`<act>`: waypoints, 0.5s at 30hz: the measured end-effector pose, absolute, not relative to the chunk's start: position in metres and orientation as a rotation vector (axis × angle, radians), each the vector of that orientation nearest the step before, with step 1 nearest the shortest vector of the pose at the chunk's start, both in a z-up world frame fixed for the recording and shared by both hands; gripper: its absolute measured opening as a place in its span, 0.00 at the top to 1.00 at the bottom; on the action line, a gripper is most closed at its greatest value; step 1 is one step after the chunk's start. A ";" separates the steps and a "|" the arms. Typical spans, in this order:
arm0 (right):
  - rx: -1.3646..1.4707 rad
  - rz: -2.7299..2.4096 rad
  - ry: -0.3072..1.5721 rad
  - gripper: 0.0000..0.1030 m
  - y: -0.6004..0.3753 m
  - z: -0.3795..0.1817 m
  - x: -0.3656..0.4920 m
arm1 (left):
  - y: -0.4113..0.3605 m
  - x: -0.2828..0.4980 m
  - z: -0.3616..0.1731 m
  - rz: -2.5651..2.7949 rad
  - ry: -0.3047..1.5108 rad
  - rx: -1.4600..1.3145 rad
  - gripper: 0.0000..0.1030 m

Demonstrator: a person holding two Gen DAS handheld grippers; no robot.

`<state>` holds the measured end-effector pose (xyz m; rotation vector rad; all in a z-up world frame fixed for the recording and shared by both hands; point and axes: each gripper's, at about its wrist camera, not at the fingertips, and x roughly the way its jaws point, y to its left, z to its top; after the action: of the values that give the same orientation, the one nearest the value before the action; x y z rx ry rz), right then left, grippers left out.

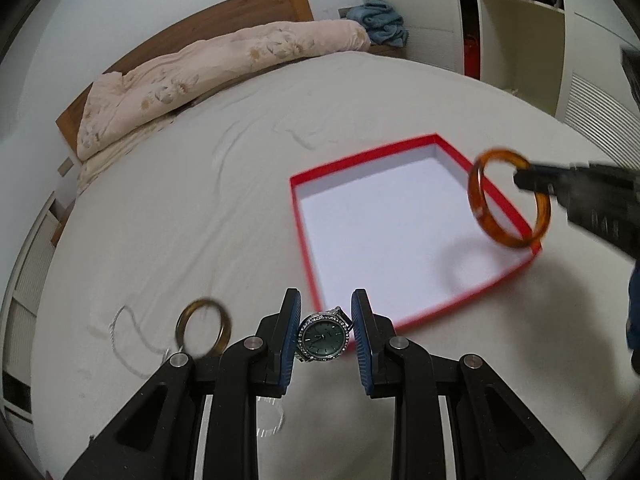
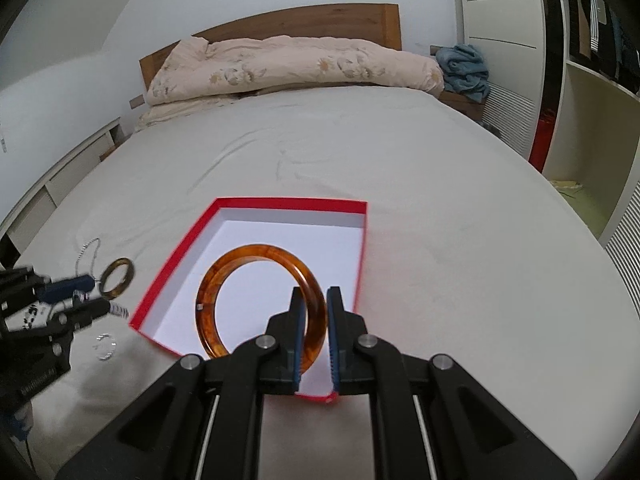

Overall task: Organize jewelry
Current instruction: 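Carry the watch and amber bangle into the red box with both tools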

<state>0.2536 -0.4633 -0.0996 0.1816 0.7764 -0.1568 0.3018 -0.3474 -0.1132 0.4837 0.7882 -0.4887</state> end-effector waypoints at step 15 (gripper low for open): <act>0.069 -0.125 0.929 0.91 -0.467 -0.140 0.288 | -0.412 0.381 -0.184 -0.538 0.954 0.457 0.75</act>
<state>0.2882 -0.4669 -0.1403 0.0687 0.9291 -0.1250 0.3815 -0.4120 -0.1840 0.4569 0.9537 -0.5375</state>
